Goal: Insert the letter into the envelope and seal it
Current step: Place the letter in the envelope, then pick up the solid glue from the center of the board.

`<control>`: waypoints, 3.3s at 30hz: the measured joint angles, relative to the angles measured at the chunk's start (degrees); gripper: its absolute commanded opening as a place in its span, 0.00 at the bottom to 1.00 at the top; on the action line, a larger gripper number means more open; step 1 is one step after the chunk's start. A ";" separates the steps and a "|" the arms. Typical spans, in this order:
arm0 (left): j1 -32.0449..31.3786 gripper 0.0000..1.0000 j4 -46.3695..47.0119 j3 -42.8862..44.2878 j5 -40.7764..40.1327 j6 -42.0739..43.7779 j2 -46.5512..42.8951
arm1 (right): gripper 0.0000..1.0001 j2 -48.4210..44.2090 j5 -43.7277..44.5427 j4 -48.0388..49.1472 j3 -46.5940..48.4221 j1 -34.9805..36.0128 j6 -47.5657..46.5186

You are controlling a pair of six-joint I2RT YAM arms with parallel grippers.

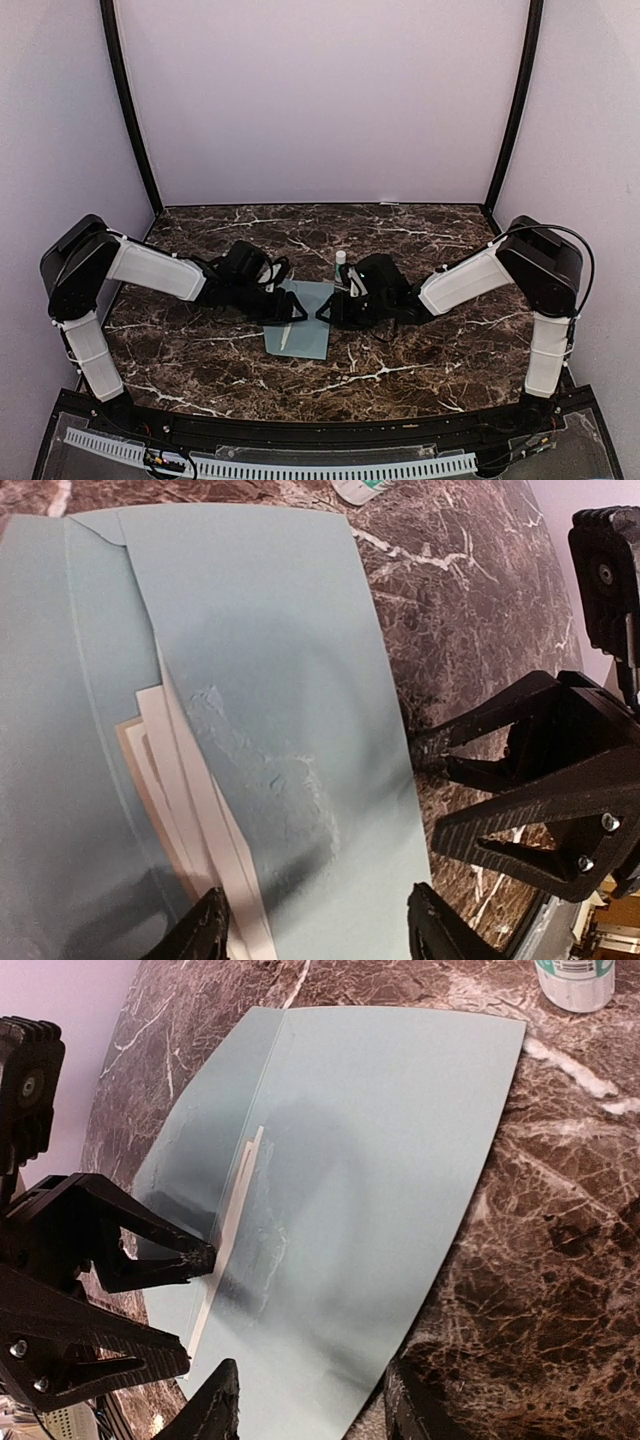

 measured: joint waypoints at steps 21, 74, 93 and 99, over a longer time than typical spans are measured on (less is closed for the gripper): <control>-0.24 0.68 -3.67 0.07 -7.06 0.55 -3.08 | 0.52 -2.45 3.52 -3.78 -0.57 -0.70 -1.01; 1.68 0.84 -3.65 2.78 -11.13 6.25 -22.27 | 0.78 -20.00 16.65 -9.70 -3.13 -1.62 -6.64; 26.45 0.93 -14.71 5.16 -14.60 23.06 -35.98 | 0.80 -17.29 29.14 -31.91 16.04 -3.63 -19.23; 26.71 0.93 -14.88 4.72 -15.85 24.96 -36.28 | 0.77 -7.93 28.87 -34.97 23.58 -3.65 -20.57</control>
